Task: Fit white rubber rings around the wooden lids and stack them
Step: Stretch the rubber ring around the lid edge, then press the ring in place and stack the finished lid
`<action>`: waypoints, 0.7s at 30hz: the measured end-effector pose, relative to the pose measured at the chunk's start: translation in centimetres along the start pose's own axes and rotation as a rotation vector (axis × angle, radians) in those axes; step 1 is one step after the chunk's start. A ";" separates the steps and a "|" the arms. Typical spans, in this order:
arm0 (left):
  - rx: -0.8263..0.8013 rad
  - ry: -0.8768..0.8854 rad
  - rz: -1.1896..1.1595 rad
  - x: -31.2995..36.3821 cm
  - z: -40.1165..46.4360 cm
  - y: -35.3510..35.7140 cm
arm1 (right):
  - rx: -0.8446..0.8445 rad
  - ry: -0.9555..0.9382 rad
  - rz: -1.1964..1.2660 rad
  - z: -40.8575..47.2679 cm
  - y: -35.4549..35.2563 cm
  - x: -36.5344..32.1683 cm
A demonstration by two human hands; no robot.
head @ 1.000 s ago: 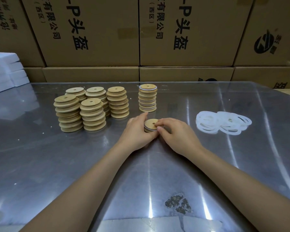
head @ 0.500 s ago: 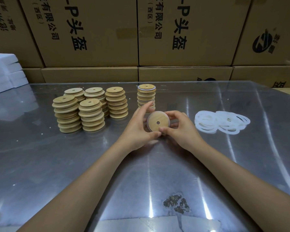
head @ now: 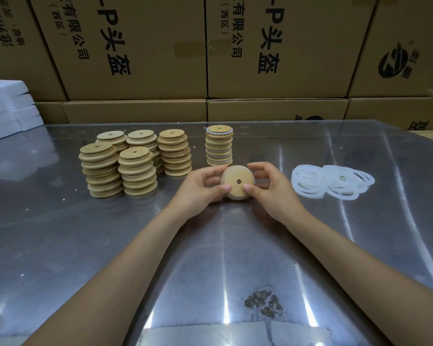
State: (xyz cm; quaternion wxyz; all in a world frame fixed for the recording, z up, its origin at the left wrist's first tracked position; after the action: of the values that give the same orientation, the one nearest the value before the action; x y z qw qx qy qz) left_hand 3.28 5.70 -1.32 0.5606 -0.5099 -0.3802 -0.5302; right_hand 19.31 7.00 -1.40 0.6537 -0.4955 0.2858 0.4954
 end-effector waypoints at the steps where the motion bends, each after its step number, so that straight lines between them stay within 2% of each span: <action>1: 0.030 0.032 0.135 0.0 0.0 0.0 | 0.016 0.000 -0.012 0.1 -0.1 0.1; 3: 0.074 0.130 0.436 0.2 -0.1 0.0 | 0.060 0.006 -0.061 0.3 -0.3 0.4; 6: 0.012 0.209 0.769 0.2 -0.3 0.3 | 0.108 0.021 -0.183 0.7 -0.6 0.7; 11: 0.013 0.171 0.932 0.1 -0.2 0.3 | 0.072 0.091 -0.418 1.7 -0.3 1.2; 16: 0.285 0.160 1.243 1.2 -0.5 -2.0 | 0.094 0.092 -0.511 2.1 -0.5 1.2; 19: 0.477 0.079 1.347 2.0 -0.9 -4.1 | 0.196 -0.098 -0.564 1.4 -0.6 -0.2; 21: 0.590 0.032 1.357 2.3 -1.4 -5.3 | 0.159 -0.233 -0.713 0.9 0.2 -1.1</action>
State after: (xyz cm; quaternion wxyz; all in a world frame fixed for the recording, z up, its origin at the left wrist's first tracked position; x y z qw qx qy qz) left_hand -1.78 4.33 1.55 0.8844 -0.4532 -0.0996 0.0498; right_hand 18.65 7.39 -0.19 0.8495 -0.4521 0.0568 0.2660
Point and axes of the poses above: each hand's wrist, its own z-axis towards the middle knuckle, its own y-axis out of the palm, x = y × z, the point moved 4 cm from there along z, towards the middle knuckle, and after that the axes turned 1 degree about -y, right-handed, at the moved point
